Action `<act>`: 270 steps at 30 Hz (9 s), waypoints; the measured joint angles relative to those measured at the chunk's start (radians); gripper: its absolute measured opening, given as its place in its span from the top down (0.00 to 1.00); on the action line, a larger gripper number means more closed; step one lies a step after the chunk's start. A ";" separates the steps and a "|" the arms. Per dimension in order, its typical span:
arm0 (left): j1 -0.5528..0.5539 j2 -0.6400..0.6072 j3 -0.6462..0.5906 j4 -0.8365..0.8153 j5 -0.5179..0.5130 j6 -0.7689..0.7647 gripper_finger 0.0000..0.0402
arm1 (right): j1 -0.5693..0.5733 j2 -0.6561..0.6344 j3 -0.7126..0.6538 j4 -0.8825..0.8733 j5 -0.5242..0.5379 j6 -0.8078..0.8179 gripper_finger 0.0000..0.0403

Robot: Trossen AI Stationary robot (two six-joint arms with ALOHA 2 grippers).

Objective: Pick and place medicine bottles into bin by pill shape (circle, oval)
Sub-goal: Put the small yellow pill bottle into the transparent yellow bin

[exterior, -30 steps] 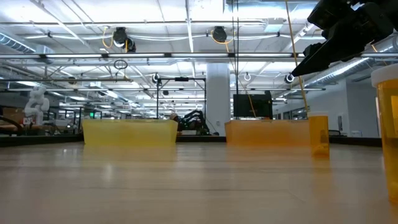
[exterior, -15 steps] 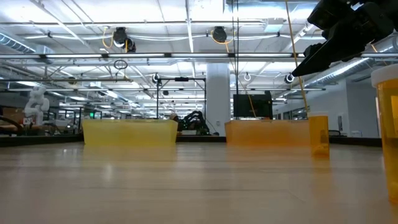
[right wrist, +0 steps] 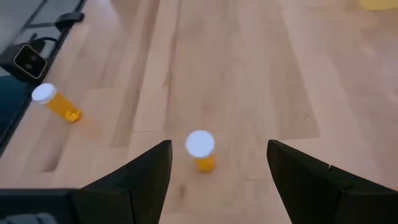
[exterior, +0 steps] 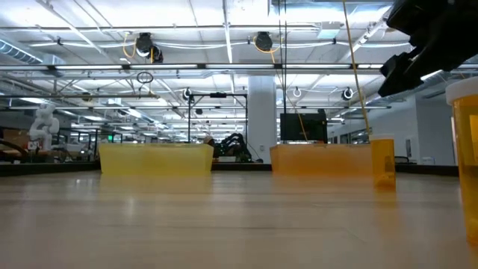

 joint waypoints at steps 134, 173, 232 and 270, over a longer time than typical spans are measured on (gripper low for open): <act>0.084 0.043 -0.266 0.325 0.130 -0.124 0.37 | 0.145 0.884 0.491 0.638 0.139 -0.056 0.75; 0.232 0.117 -0.241 0.152 0.291 -0.208 0.37 | 0.132 0.885 0.534 0.592 0.219 -0.081 0.75; 0.199 0.159 -0.242 0.163 0.230 -0.179 0.69 | 0.126 0.885 0.533 0.570 0.246 -0.068 0.57; 0.467 -0.297 -0.238 -0.167 0.077 -0.064 0.69 | 0.070 0.370 0.242 0.409 0.296 -0.465 0.16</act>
